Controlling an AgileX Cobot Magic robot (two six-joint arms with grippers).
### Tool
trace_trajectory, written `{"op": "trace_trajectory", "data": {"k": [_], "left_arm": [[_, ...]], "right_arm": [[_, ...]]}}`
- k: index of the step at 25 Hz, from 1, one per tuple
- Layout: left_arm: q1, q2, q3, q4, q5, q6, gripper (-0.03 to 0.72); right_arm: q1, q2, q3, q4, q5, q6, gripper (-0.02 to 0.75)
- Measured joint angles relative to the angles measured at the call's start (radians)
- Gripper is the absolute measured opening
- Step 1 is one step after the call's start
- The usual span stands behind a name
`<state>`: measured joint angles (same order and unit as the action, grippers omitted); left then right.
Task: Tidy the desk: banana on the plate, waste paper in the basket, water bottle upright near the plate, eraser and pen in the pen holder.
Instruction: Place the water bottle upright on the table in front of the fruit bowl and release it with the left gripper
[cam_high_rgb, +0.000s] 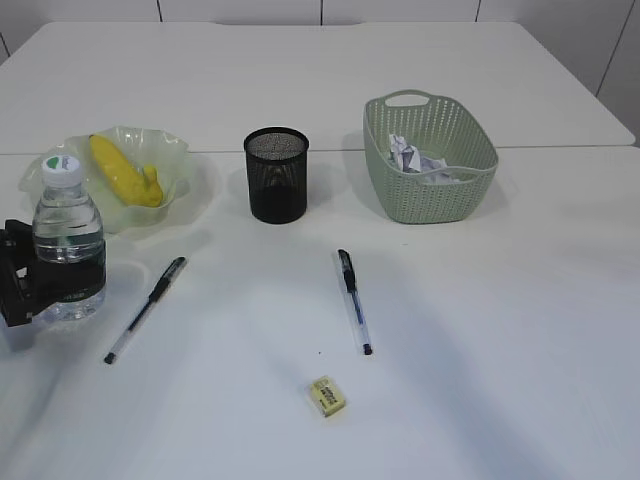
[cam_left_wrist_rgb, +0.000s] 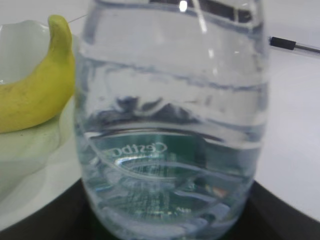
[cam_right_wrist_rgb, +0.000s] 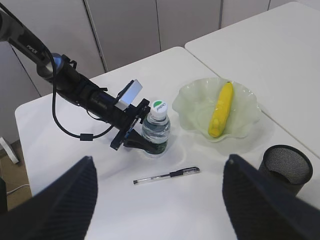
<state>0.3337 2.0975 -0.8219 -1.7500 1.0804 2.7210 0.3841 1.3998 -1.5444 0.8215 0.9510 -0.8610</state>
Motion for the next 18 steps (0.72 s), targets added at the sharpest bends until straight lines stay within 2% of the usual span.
{"op": "trace_trajectory", "data": {"k": [3,9,18], "left_arm": [[0.0,0.0,-0.002,0.002,-0.006,-0.008,0.471],[0.0,0.0,-0.002,0.008,-0.053,-0.041,0.579],[0.0,0.0,-0.002,0.008,-0.015,-0.049,0.598]], "right_arm": [[0.0,0.0,0.0,0.0,0.0,0.0,0.579],[0.0,0.0,0.0,0.0,0.0,0.0,0.578],[0.0,0.0,0.0,0.0,0.0,0.0,0.578]]}}
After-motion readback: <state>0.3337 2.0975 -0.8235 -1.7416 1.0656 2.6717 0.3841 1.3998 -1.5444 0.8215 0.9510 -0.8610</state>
